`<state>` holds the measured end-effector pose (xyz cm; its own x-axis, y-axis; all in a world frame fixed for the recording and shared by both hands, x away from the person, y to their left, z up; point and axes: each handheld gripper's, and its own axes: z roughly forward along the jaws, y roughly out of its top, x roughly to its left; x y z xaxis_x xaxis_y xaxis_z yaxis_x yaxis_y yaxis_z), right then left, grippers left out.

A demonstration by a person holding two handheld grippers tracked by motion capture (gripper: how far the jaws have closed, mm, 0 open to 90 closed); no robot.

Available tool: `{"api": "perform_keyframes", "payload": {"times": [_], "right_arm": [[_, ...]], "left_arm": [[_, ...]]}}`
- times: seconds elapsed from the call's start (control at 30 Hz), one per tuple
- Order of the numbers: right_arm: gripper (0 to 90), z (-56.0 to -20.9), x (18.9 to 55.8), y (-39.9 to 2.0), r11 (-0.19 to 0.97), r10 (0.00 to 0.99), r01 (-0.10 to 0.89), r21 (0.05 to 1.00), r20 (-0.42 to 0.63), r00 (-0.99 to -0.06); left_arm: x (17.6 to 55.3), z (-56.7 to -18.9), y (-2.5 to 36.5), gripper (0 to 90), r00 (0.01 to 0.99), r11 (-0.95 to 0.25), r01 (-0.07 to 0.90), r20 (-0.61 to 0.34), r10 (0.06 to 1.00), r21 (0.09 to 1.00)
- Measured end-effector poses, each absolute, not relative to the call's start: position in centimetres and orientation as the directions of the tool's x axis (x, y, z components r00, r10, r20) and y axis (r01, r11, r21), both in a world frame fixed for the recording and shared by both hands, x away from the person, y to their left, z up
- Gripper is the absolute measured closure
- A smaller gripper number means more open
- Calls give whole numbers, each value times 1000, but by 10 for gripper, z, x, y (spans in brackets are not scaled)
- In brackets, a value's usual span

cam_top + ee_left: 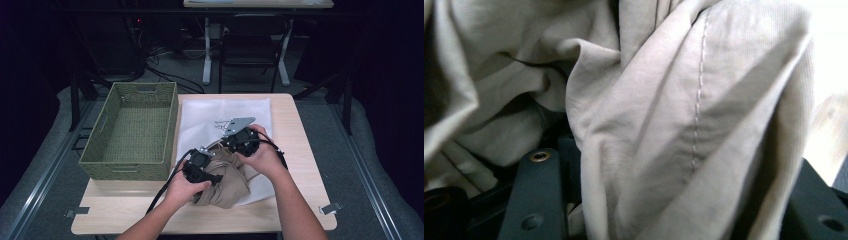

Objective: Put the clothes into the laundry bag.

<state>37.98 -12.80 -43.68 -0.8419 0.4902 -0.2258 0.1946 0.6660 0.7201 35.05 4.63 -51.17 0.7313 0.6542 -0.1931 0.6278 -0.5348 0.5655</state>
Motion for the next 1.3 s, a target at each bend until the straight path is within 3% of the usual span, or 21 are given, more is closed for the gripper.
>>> {"api": "perform_keyframes", "payload": {"times": [0.47, 1.3], "right_arm": [[877, -438, 381, -129, 671, 490, 195, 715, -230, -841], [878, -439, 382, -129, 674, 491, 198, 712, -231, -840]], "left_arm": [[353, -525, 37, 359, 703, -547, 640, -125, 700, 540], [342, -517, 39, 252, 706, -527, 626, -131, 696, 575]]}}
